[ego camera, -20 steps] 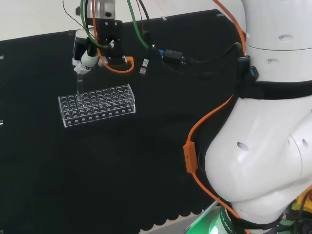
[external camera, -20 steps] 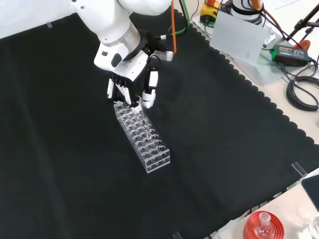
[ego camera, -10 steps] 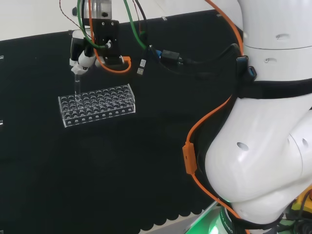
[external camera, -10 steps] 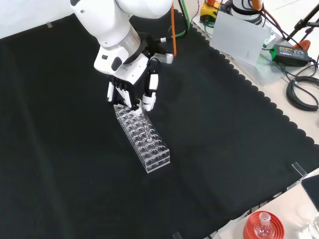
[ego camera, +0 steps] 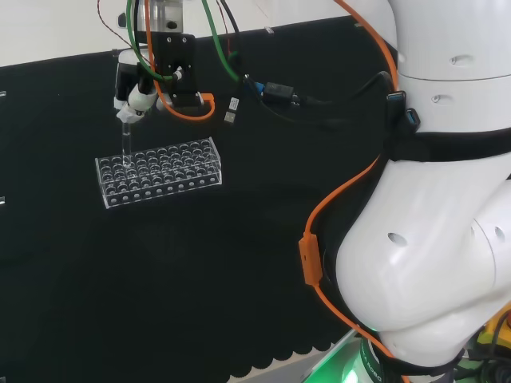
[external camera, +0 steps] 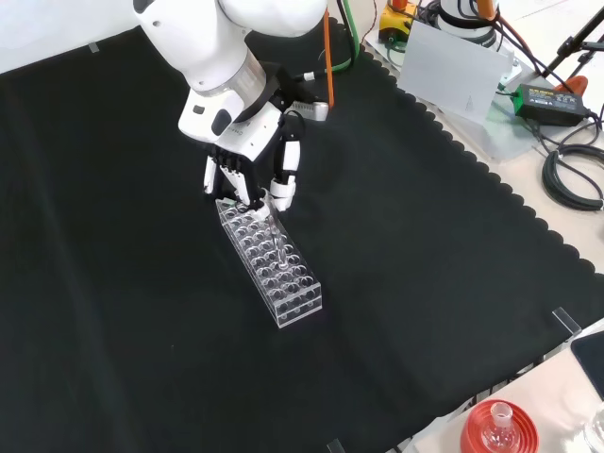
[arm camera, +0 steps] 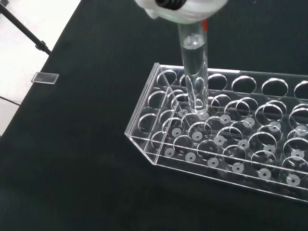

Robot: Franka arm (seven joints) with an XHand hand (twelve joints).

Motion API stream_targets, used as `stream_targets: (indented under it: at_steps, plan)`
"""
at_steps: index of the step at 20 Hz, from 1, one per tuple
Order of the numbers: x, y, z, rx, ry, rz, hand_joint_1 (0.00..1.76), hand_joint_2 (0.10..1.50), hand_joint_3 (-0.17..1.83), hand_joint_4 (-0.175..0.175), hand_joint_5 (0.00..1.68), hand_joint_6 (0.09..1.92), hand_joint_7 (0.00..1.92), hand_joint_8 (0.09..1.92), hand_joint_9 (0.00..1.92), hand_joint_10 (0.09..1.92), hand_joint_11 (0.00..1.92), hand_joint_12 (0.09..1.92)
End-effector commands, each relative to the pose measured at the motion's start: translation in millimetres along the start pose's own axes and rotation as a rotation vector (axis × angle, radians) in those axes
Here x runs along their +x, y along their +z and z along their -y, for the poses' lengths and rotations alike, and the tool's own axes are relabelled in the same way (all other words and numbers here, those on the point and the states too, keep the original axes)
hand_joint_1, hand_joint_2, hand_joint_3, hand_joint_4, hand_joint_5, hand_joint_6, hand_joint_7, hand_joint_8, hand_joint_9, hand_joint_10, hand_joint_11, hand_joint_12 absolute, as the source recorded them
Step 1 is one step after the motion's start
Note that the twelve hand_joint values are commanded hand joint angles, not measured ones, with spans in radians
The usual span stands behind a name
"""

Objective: Put the test tube back in the rack.

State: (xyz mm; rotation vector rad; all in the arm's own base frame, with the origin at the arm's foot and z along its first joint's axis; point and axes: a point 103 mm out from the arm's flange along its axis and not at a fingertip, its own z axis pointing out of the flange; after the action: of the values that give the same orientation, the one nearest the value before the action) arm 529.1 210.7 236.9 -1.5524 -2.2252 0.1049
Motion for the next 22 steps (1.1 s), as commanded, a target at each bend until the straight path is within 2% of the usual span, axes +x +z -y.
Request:
stream_targets:
  at_steps: [1, 22]
  plan:
    - [-0.3, 0.8, 0.9, 0.002, -0.003, -0.001, 1.43, 1.02, -0.17, -0.175, 1.37, 0.31, 1.49, 0.43, 1.43, 0.09, 0.55, 1.32]
    - [0.2, 10.6, -0.9, 0.026, -0.005, 0.008, 1.43, 1.02, -0.17, -0.175, 1.38, 0.31, 1.49, 0.42, 1.43, 0.09, 0.55, 1.32]
